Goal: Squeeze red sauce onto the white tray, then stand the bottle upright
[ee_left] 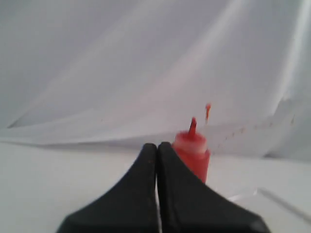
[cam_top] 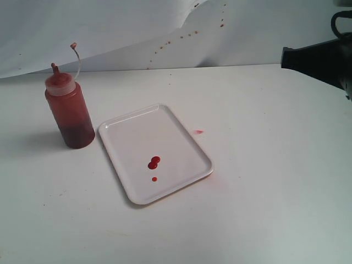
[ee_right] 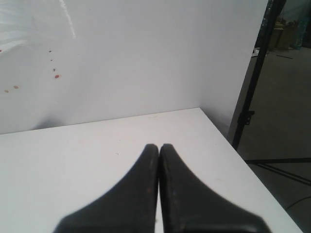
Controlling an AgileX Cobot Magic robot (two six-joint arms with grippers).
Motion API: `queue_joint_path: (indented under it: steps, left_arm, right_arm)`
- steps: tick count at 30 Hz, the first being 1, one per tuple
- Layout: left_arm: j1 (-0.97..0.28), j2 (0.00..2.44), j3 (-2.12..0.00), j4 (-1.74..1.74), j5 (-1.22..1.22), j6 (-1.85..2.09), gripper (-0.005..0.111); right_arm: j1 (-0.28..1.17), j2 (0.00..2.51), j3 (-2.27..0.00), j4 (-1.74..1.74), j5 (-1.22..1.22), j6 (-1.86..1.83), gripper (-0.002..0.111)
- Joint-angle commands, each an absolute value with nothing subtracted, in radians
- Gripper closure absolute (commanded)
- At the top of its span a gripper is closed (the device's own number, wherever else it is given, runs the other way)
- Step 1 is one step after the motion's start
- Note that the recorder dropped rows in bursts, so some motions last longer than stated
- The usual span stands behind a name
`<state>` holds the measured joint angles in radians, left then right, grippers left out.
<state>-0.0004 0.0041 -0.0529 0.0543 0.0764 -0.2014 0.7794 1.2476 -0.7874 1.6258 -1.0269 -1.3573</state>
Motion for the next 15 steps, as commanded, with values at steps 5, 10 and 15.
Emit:
queue_joint_path:
  steps: [5, 10, 15]
  left_arm:
    - [-0.003, 0.000, -0.028, 0.019, 0.348, 0.090, 0.107]
    - [-0.003, 0.000, 0.000, 0.019, 0.335, 0.086, 0.107]
    - [-0.003, 0.000, 0.000, -0.008, 0.299, 0.080, 0.107]
  right_arm:
    - [0.778, 1.241, -0.786, 1.622, -1.032, -1.352, 0.108]
    - [0.778, 1.241, -0.786, 1.622, -1.032, -1.352, 0.108]
    - [0.778, 1.241, -0.786, 1.622, -1.032, -1.352, 0.108]
